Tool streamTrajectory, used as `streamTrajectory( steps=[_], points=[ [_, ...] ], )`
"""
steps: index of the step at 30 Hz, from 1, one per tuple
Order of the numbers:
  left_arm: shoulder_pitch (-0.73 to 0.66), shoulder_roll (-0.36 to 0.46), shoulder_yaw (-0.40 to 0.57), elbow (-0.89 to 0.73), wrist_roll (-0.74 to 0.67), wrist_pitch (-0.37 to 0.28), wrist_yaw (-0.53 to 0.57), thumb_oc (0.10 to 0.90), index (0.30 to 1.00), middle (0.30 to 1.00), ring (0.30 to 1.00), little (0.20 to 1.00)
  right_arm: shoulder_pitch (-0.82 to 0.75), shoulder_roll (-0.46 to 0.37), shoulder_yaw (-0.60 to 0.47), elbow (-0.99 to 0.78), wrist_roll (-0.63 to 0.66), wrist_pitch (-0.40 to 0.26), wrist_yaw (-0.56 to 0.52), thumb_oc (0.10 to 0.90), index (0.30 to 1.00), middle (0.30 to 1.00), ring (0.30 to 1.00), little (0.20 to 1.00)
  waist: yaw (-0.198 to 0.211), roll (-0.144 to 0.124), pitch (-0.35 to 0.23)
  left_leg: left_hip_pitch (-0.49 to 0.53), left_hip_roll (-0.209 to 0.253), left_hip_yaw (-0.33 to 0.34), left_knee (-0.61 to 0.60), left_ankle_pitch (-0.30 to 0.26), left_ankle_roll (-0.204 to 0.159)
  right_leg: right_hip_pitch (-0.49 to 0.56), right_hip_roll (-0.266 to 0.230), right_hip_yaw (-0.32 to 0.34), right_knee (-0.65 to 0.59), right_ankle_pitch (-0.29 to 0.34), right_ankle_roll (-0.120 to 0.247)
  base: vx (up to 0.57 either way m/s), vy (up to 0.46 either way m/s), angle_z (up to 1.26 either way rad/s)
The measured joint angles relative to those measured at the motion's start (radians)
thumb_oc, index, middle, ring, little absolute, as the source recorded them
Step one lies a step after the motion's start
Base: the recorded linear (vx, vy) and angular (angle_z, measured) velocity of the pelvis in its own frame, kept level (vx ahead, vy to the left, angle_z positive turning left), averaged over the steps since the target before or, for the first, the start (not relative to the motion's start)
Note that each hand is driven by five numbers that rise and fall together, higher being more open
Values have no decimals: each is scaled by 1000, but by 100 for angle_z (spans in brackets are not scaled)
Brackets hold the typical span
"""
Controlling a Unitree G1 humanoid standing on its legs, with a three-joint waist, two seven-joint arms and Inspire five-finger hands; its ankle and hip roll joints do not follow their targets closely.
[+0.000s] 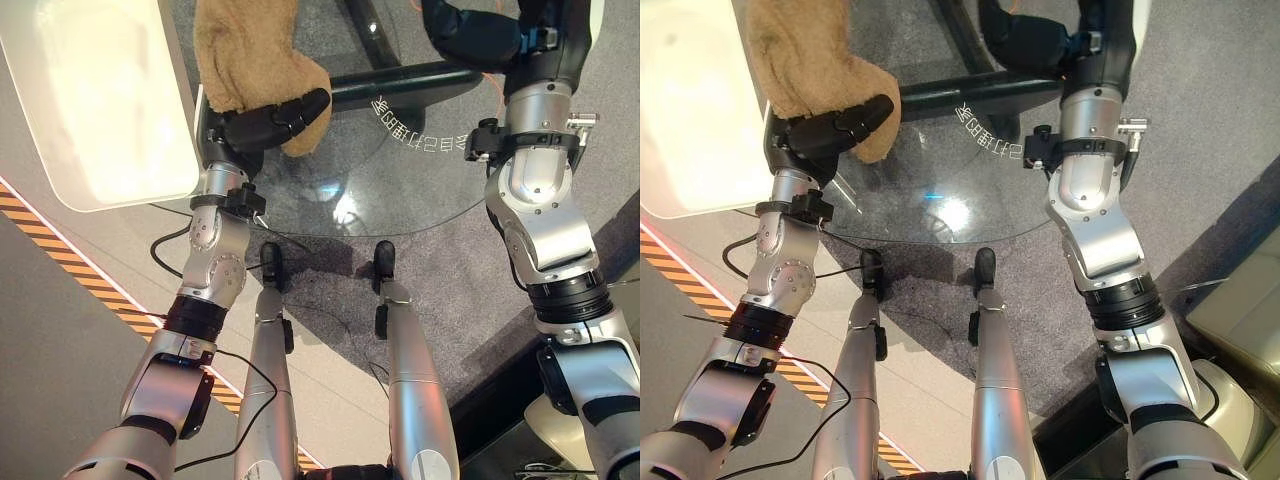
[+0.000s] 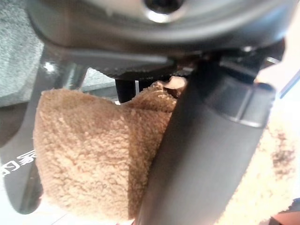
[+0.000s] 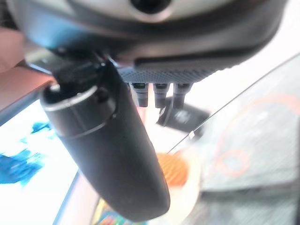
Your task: Wipe the table with a cloth and put it in the basket.
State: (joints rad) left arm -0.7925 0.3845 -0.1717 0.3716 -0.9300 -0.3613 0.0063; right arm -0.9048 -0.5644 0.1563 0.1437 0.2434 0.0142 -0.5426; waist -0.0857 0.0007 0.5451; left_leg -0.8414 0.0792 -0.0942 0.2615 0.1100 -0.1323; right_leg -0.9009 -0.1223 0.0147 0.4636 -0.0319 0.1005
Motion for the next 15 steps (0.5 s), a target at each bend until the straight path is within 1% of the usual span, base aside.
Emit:
streamTrajectory(
  steps=[3, 7, 10, 15],
  points=[
    [-1, 25, 6, 0, -5, -23, -10, 100, 300, 300, 300, 200, 20, -4, -25, 63, 0, -1, -20, 800, 900, 900, 900, 900, -1, 0, 0, 0, 2, 2, -2, 0, 0, 0, 2, 1, -7, 2, 0, 0, 0, 0],
    [-8, 27, 31, 2, -38, -49, -24, 100, 300, 300, 300, 200, 25, -12, -37, 119, 8, -1, -30, 800, 900, 900, 900, 900, 0, 0, 0, -1, 5, 3, -5, 0, 0, 0, 4, 1, -14, 4, 0, 0, 0, 0],
    [-43, 35, 35, 43, -59, -71, -35, 100, 300, 300, 300, 200, 31, -28, -39, 163, 33, -33, -33, 800, 900, 900, 900, 900, 4, 0, 0, 0, 6, 4, -7, 0, 0, 0, 5, 1, -14, 5, 0, 0, 0, 0],
    [-50, 72, 37, 66, -114, -105, -48, 100, 300, 300, 300, 200, 34, -41, -65, 299, 85, -81, -61, 800, 900, 900, 900, 900, 4, 0, 0, 0, 6, 4, -10, 0, 0, 0, 5, 1, -16, 5, 0, 0, 0, 0]
  ],
)
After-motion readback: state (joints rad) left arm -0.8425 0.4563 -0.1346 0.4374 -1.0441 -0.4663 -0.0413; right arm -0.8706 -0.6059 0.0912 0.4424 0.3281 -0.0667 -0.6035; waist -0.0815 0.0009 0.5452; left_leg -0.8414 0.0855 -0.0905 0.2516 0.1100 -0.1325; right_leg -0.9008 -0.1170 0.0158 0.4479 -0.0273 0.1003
